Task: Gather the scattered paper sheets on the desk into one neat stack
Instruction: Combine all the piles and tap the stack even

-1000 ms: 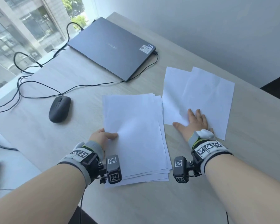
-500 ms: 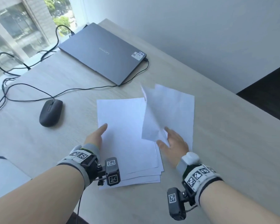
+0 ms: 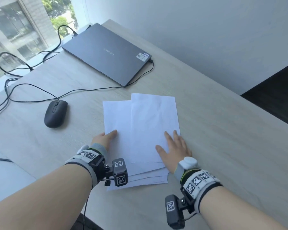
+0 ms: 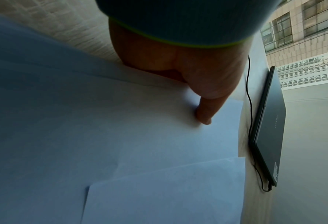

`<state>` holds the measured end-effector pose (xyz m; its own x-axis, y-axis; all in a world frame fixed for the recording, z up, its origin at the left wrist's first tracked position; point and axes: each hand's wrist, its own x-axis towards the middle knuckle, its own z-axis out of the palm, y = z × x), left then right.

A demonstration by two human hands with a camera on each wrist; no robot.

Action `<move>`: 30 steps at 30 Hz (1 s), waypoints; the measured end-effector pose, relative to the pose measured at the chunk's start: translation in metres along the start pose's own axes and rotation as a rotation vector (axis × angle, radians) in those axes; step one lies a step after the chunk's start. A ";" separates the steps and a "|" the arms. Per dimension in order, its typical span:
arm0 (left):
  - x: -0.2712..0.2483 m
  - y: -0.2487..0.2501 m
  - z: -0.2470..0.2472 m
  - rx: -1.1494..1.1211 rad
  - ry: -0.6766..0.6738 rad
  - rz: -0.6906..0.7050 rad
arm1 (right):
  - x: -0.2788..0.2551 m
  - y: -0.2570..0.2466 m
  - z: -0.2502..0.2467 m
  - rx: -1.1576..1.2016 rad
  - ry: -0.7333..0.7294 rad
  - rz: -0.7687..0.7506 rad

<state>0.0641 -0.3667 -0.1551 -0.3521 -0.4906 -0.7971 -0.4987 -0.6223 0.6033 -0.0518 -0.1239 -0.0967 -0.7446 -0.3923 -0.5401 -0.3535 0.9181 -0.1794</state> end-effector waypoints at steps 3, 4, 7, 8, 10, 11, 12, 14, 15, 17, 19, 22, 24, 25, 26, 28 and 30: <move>-0.007 0.005 0.001 0.038 0.026 0.015 | 0.004 0.011 0.006 -0.077 -0.092 0.033; -0.008 0.005 0.002 0.050 0.031 0.021 | 0.002 0.010 0.012 -0.109 -0.096 -0.009; -0.009 0.004 0.004 0.034 0.025 0.026 | -0.009 0.000 0.029 -0.173 -0.115 -0.161; -0.010 0.003 0.004 0.030 0.014 0.036 | -0.013 -0.005 0.034 -0.185 -0.133 -0.205; -0.011 0.003 0.002 0.022 -0.008 0.045 | -0.022 -0.017 0.041 -0.190 -0.171 -0.287; -0.005 0.000 0.001 0.023 0.000 0.045 | -0.026 -0.020 0.040 -0.184 -0.185 -0.316; 0.001 -0.004 -0.002 0.030 0.002 0.043 | -0.029 -0.023 0.040 -0.172 -0.200 -0.335; 0.004 -0.007 -0.004 0.056 -0.009 0.042 | -0.032 -0.021 0.034 -0.121 -0.200 -0.324; -0.001 -0.006 -0.003 0.077 -0.017 0.051 | -0.033 -0.016 0.029 -0.075 -0.182 -0.291; -0.007 -0.005 -0.001 0.141 -0.028 0.088 | -0.031 0.001 0.019 0.094 -0.157 -0.188; -0.016 -0.001 0.006 0.202 -0.063 0.156 | -0.030 0.019 0.008 0.300 -0.138 -0.075; -0.038 0.012 0.033 0.307 -0.179 0.279 | -0.036 0.045 -0.014 0.607 -0.027 0.106; -0.052 0.022 0.053 0.291 -0.273 0.353 | -0.039 0.054 -0.028 0.834 0.068 0.193; -0.062 0.027 0.068 0.286 -0.324 0.390 | -0.045 0.064 -0.036 0.974 0.122 0.224; -0.072 0.031 0.079 0.287 -0.359 0.412 | -0.049 0.073 -0.043 1.098 0.159 0.247; -0.087 0.041 0.094 0.277 -0.426 0.455 | -0.058 0.081 -0.058 1.283 0.193 0.244; -0.109 0.050 0.116 0.273 -0.504 0.496 | -0.071 0.097 -0.077 1.406 0.234 0.188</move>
<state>-0.0146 -0.2732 -0.0414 -0.8731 -0.2947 -0.3885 -0.3425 -0.1963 0.9188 -0.0763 -0.0113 -0.0123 -0.8399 -0.1346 -0.5258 0.4974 0.1965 -0.8450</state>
